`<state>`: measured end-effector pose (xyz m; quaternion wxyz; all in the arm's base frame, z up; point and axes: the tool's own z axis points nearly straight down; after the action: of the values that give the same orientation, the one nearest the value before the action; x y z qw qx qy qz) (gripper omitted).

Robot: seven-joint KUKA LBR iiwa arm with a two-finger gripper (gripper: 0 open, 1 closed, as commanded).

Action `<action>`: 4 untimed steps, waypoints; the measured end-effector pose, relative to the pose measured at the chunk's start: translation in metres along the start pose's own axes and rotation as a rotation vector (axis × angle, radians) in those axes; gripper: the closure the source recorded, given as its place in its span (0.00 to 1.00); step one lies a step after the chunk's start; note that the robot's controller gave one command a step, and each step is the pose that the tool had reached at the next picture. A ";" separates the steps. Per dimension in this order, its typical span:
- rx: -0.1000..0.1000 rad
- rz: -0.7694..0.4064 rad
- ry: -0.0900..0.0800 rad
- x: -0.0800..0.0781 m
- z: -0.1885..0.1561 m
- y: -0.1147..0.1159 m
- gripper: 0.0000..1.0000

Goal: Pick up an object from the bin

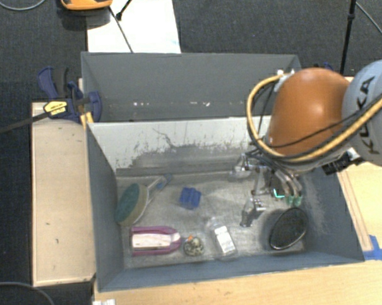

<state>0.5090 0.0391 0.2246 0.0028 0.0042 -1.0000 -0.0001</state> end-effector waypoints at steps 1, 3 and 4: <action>0.000 -0.120 -0.012 -0.009 0.141 0.046 0.00; 0.007 -0.619 -0.037 -0.015 0.133 0.199 0.00; -0.003 -0.588 -0.043 0.016 0.127 0.100 0.00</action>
Offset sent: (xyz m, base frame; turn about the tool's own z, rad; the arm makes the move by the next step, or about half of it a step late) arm 0.0062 0.0465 -0.1410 -0.1222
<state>0.4911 0.1385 0.0982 -0.0186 0.2937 -0.9557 -0.0025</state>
